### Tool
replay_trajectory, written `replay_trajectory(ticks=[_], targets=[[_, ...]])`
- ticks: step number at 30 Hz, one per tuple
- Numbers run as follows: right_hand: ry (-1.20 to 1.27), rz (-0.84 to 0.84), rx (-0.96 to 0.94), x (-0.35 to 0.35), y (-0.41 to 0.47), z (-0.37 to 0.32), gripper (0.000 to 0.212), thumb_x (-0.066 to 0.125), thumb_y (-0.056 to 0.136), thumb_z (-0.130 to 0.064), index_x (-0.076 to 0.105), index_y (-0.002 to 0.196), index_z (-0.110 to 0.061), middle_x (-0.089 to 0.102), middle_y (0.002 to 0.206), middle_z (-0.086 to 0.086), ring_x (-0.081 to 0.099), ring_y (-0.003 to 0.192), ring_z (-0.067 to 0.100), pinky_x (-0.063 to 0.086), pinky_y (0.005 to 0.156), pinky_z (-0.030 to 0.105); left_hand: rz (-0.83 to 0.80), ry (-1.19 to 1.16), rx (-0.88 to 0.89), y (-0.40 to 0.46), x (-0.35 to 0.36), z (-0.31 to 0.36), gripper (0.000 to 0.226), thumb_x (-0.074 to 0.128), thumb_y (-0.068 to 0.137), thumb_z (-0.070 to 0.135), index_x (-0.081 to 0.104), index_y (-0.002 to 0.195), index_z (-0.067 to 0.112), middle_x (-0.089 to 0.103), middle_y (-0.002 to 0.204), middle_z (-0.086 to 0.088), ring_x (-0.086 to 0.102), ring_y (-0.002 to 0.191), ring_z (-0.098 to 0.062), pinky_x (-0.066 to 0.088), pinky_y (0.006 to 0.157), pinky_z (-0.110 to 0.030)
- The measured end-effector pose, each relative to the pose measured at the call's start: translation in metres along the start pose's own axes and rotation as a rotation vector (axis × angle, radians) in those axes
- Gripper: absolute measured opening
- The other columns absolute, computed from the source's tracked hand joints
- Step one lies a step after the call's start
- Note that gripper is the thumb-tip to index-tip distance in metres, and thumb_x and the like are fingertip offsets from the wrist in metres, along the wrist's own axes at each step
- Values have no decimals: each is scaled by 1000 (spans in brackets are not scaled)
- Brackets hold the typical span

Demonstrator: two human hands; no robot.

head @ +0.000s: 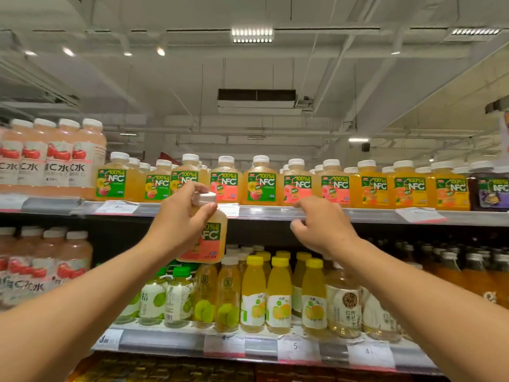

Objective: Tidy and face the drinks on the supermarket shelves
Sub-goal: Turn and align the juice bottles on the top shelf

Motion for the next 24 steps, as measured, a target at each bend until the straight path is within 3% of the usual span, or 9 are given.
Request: replay_trajectory(ticks=[2,5,9,11,12,15,18,22,24], targets=[[202,5,34,-9,29,-8,44,55,87,-29,57,128,-16,60,125,3,57,111,23,46,87,35,0,10,-24,-4,2,-3,24,58,94,32,49,117,31,54,109,5,61,94,-17,58,71,-38],[259,-15,94,-11,70,-17,52,57,88,-29,50,137,-14,58,131,7,58,112,27,39,79,28,3,54,-50,-8,1,-11,25,59,94,35,50,117,32,54,108,6,60,92,-13,57,68,-34],[471,-67,166,-1,100,-23,58,56,89,-33,41,141,-13,57,128,9,69,81,24,59,72,41,20,91,-59,-8,-5,-21,25,60,93,35,53,116,32,55,105,7,57,86,-4,54,64,-29],[542,-74,198,6,109,-25,58,54,91,-37,39,141,-14,61,114,3,68,70,20,58,55,35,26,103,-70,-6,-8,-26,24,61,93,34,52,115,33,55,104,7,55,83,-2,47,58,-22],[550,-83,219,10,113,-26,55,54,91,-38,41,138,-13,64,102,2,67,66,18,56,49,31,26,98,-80,-6,-9,-29,23,61,92,34,52,114,34,56,104,7,56,83,-3,45,56,-20],[544,-111,279,18,123,-28,46,58,89,-44,51,116,-7,61,82,3,65,64,17,60,53,36,19,79,-100,-4,-12,-34,25,62,91,34,51,113,35,58,106,4,59,89,-9,48,59,-24],[470,-140,288,24,126,-30,50,59,86,-54,43,105,-11,58,79,1,62,53,14,43,33,22,24,84,-111,0,-14,-37,27,63,91,33,53,116,31,58,110,1,60,97,-18,51,65,-27],[234,-148,222,21,133,-30,46,70,82,-52,55,89,-9,63,78,7,56,61,19,40,48,27,28,87,-111,3,-16,-40,26,63,90,33,52,114,33,59,110,0,60,95,-16,48,60,-21],[247,-164,201,14,134,-30,53,79,74,-51,60,98,-7,66,92,6,61,78,22,48,60,30,28,94,-103,2,-17,-41,26,64,90,34,51,112,35,59,108,1,60,93,-13,47,59,-20]])
Point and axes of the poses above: each hand's wrist, its own y-axis towards the middle knuckle, its own x-axis out of the palm, z = x × y, the point moved 4 cm from there along y, towards the middle knuckle
